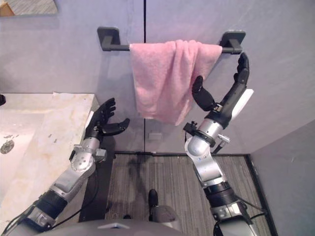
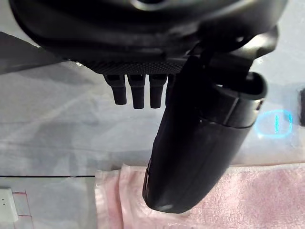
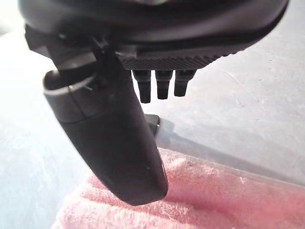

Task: Organize the bathroom.

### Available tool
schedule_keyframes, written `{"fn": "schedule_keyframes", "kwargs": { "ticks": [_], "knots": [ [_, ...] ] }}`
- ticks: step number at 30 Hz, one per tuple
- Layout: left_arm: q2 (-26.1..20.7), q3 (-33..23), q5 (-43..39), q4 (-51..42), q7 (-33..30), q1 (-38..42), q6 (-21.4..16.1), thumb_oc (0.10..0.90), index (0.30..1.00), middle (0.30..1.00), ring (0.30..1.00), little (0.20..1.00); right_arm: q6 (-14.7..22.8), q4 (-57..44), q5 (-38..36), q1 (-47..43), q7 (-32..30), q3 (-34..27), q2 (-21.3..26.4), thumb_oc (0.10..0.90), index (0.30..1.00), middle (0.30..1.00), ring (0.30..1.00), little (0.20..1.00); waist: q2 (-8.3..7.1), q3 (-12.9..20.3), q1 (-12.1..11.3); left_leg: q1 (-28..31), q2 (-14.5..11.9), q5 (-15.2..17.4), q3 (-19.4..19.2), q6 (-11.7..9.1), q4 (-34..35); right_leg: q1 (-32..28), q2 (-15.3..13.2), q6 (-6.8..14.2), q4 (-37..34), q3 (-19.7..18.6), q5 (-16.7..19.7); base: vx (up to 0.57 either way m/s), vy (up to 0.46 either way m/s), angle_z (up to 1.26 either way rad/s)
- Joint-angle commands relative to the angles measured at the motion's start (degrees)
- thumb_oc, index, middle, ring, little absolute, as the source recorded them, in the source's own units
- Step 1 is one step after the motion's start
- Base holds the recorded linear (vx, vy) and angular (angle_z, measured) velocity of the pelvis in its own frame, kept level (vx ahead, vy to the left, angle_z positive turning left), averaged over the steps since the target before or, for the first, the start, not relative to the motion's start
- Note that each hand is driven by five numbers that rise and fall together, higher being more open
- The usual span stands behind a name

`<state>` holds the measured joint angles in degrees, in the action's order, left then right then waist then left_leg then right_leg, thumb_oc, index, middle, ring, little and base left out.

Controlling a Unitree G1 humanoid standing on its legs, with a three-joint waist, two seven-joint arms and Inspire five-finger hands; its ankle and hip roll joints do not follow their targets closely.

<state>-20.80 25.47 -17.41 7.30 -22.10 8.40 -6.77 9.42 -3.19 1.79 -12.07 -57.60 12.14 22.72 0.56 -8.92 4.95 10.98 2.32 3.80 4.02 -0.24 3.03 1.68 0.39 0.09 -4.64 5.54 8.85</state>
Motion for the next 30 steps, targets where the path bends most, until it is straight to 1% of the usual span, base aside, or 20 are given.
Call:
{"fn": "schedule_keyframes", "kwargs": {
  "ticks": [1, 2, 5, 6, 7, 9, 10, 11, 14, 15, 16, 17, 18, 19, 20, 21, 25, 30],
  "knots": [
    [-1.4, -0.7, 1.0, -5.6, 0.1, 0.5, -4.6, 0.8, 0.9, 0.9, 0.9, 0.9, 5.4, -4.8, 3.7, -1.6, -1.0, -1.3, 1.0, 0.8, 0.9, 0.9, 0.9, 0.9, -0.71, 6.1, -1.3, -0.2, 0.2, -5.4, 0.4, -1.3, -9.0, 2.7, -0.2, 3.2, 0.5, -0.9, -1.2, 0.05, -0.092, 0.14],
    [-1.5, -0.9, 1.4, -5.6, 0.8, 0.1, -4.7, 0.8, 0.9, 0.9, 0.9, 0.9, 5.7, -5.2, 3.1, -1.1, -0.1, -1.1, 0.9, 0.8, 0.9, 0.9, 0.9, 0.9, -0.63, 6.1, -1.4, -0.6, 0.3, -5.9, 1.1, -1.3, -9.4, 2.6, -0.2, 3.1, 0.6, -1.2, -1.4, 0.06, -0.108, 0.13],
    [-1.7, -1.1, 2.3, -5.8, 2.2, -0.2, -4.9, 0.8, 0.9, 0.9, 0.9, 0.9, 6.8, -5.2, 1.4, -0.6, 2.4, -0.7, 0.5, 0.8, 0.9, 0.9, 0.9, 0.9, -0.56, 6.2, -1.5, -0.9, 0.6, -5.8, 1.8, -1.4, -9.2, 2.6, -0.2, 3.0, 0.8, -1.3, -1.5, 0.04, -0.058, 0.06],
    [-2.0, -1.2, 2.7, -5.8, 2.5, 0.0, -5.0, 0.8, 0.9, 0.9, 0.9, 0.9, 8.1, -4.6, -0.5, -0.6, 5.0, -0.2, 0.4, 0.8, 0.9, 0.9, 0.9, 0.9, -0.38, 6.3, -1.4, -0.7, 0.6, -5.8, 2.0, -1.6, -8.7, 2.8, -0.1, 3.0, 0.9, -1.2, -1.7, 0.03, -0.023, 0.01],
    [-2.0, -1.2, 2.6, -5.8, 2.6, 0.1, -4.9, 0.8, 0.9, 0.9, 0.9, 0.9, 8.3, -4.4, -1.3, -0.7, 5.8, 0.0, 0.3, 0.8, 0.9, 0.9, 0.9, 0.9, -0.34, 6.3, -1.4, -0.6, 0.6, -5.9, 2.0, -1.6, -8.6, 2.8, 0.0, 2.9, 0.9, -1.1, -1.7, 0.04, -0.022, 0.02],
    [-2.2, -1.6, 2.5, -5.7, 2.8, 0.1, -4.9, 0.8, 0.9, 0.9, 0.9, 0.9, 10.0, -3.4, -5.0, -0.7, 9.3, 0.7, 0.0, 0.8, 0.9, 0.9, 0.9, 0.9, -0.18, 6.4, -1.4, -0.3, 0.4, -6.1, 2.1, -1.8, -8.3, 3.0, 0.1, 2.8, 1.2, -1.0, -1.9, 0.04, -0.016, 0.0],
    [-2.3, -1.9, 2.3, -5.6, 2.8, 0.0, -5.0, 0.8, 0.9, 0.9, 0.9, 0.9, 10.2, -3.0, -5.9, -0.5, 11.7, 0.9, -0.1, 0.8, 0.9, 0.9, 0.9, 0.9, -0.12, 6.5, -1.4, -0.2, 0.3, -6.3, 2.3, -1.9, -8.2, 3.0, 0.2, 2.8, 1.3, -1.0, -2.1, 0.08, -0.043, 0.0],
    [-2.6, -2.6, 1.8, -5.4, 3.1, -0.3, -5.1, 0.8, 0.9, 0.9, 0.9, 0.9, 10.8, -2.6, -10.5, -0.3, 15.7, 1.3, 0.1, 0.8, 0.9, 0.9, 0.9, 0.9, -0.22, 6.6, -1.5, -0.2, 0.3, -6.5, 2.5, -1.9, -8.0, 3.0, 0.2, 2.8, 1.4, -0.9, -2.2, 0.08, -0.054, 0.02],
    [-2.8, -4.0, 1.9, -5.2, 4.2, -1.3, -5.4, 0.8, 0.9, 0.9, 0.9, 0.9, 12.0, -1.6, -15.0, 0.6, 19.9, 0.6, 0.1, 0.8, 0.9, 0.9, 0.9, 0.9, -0.61, 6.7, -1.9, -0.2, 0.1, -6.9, 2.8, -2.1, -7.8, 2.9, 0.4, 2.7, 1.4, -0.6, -2.2, 0.08, -0.074, 0.03],
    [-2.9, -4.1, 1.9, -5.2, 4.4, -1.4, -5.5, 0.8, 0.9, 0.9, 0.9, 0.9, 12.1, -1.6, -15.9, 0.7, 20.5, 0.3, 0.1, 0.8, 0.9, 0.9, 0.9, 0.9, -0.67, 6.7, -1.9, -0.2, 0.1, -7.0, 2.7, -2.1, -7.8, 2.9, 0.4, 2.7, 1.4, -0.5, -2.2, 0.07, -0.07, 0.02],
    [-3.0, -4.6, 2.4, -5.1, 4.8, -1.8, -5.8, 0.8, 0.9, 0.9, 0.9, 0.9, 12.6, -1.1, -16.7, 0.9, 21.2, -0.6, 0.1, 0.775, 0.862, 0.862, 0.862, 0.862, -0.85, 6.7, -2.0, -0.3, 0.0, -7.1, 2.8, -2.1, -7.8, 2.9, 0.5, 2.5, 1.4, -0.3, -2.2, 0.07, -0.062, 0.02],
    [-3.1, -4.7, 2.4, -5.0, 4.9, -2.0, -5.9, 0.8, 0.9, 0.9, 0.9, 0.9, 12.8, -0.7, -17.3, 0.8, 21.8, -1.1, 0.1, 0.717, 0.775, 0.775, 0.775, 0.775, -0.9, 6.8, -2.1, -0.3, -0.1, -7.0, 2.7, -2.1, -7.8, 2.8, 0.5, 2.5, 1.4, -0.1, -2.2, 0.08, -0.061, 0.02],
    [-3.1, -4.7, 2.4, -4.8, 4.8, -2.0, -6.0, 0.8, 0.9, 0.9, 0.9, 0.9, 13.0, -0.5, -17.9, 0.6, 22.0, -1.3, 0.2, 0.571, 0.556, 0.556, 0.556, 0.556, -0.94, 6.7, -2.1, -0.3, -0.1, -7.0, 2.7, -2.1, -7.8, 2.8, 0.5, 2.4, 1.4, 0.0, -2.3, 0.07, -0.046, 0.04],
    [-3.1, -5.0, 2.6, -4.8, 4.9, -2.1, -5.8, 0.8, 0.9, 0.9, 0.9, 0.9, 13.0, -0.3, -17.4, 0.2, 21.7, -1.9, 0.0, 0.551, 0.526, 0.526, 0.526, 0.526, -1.03, 6.7, -2.2, -0.5, -0.1, -7.0, 2.6, -2.1, -8.0, 2.6, 0.6, 2.3, 1.4, 0.1, -2.4, 0.06, -0.038, 0.05],
    [-3.1, -5.1, 2.6, -4.8, 4.8, -2.1, -5.8, 0.8, 0.9, 0.9, 0.9, 0.9, 12.9, -0.2, -17.2, 0.1, 21.6, -2.1, 0.0, 0.482, 0.422, 0.422, 0.422, 0.422, -1.06, 6.7, -2.3, -0.6, -0.1, -6.9, 2.5, -2.1, -8.0, 2.6, 0.6, 2.3, 1.4, 0.1, -2.4, 0.07, -0.042, 0.06],
    [-3.2, -5.2, 2.5, -4.5, 4.7, -2.2, -6.0, 0.8, 0.9, 0.9, 0.9, 0.9, 13.0, -0.2, -16.8, -0.3, 21.0, -2.5, 0.2, 0.4, 0.3, 0.3, 0.3, 0.3, -1.09, 6.6, -2.4, -0.8, -0.1, -6.8, 2.4, -2.0, -8.2, 2.5, 0.6, 2.3, 1.4, 0.1, -2.5, 0.06, -0.027, 0.06],
    [-3.2, -5.6, 2.7, -4.0, 4.4, -2.5, -6.1, 0.8, 0.9, 0.9, 0.9, 0.9, 12.5, -0.4, -15.0, -0.8, 19.1, -3.4, 0.2, 0.4, 0.3, 0.3, 0.3, 0.3, -1.1, 6.6, -2.6, -1.0, -0.1, -6.5, 2.2, -2.0, -8.3, 2.4, 0.6, 2.2, 1.7, 0.1, -2.7, 0.06, -0.017, 0.04],
    [-3.1, -6.4, 2.9, -3.7, 4.3, -3.0, -6.0, 0.8, 0.9, 0.9, 0.9, 0.9, 11.7, -1.4, -10.9, 0.6, 17.6, -3.2, 0.2, 0.4, 0.3, 0.3, 0.3, 0.3, -0.95, 6.5, -2.4, -1.3, -0.1, -6.7, 2.0, -2.0, -8.6, 2.3, 0.8, 2.1, 2.0, -0.3, -3.1, 0.04, -0.004, 0.0]
  ]
}}
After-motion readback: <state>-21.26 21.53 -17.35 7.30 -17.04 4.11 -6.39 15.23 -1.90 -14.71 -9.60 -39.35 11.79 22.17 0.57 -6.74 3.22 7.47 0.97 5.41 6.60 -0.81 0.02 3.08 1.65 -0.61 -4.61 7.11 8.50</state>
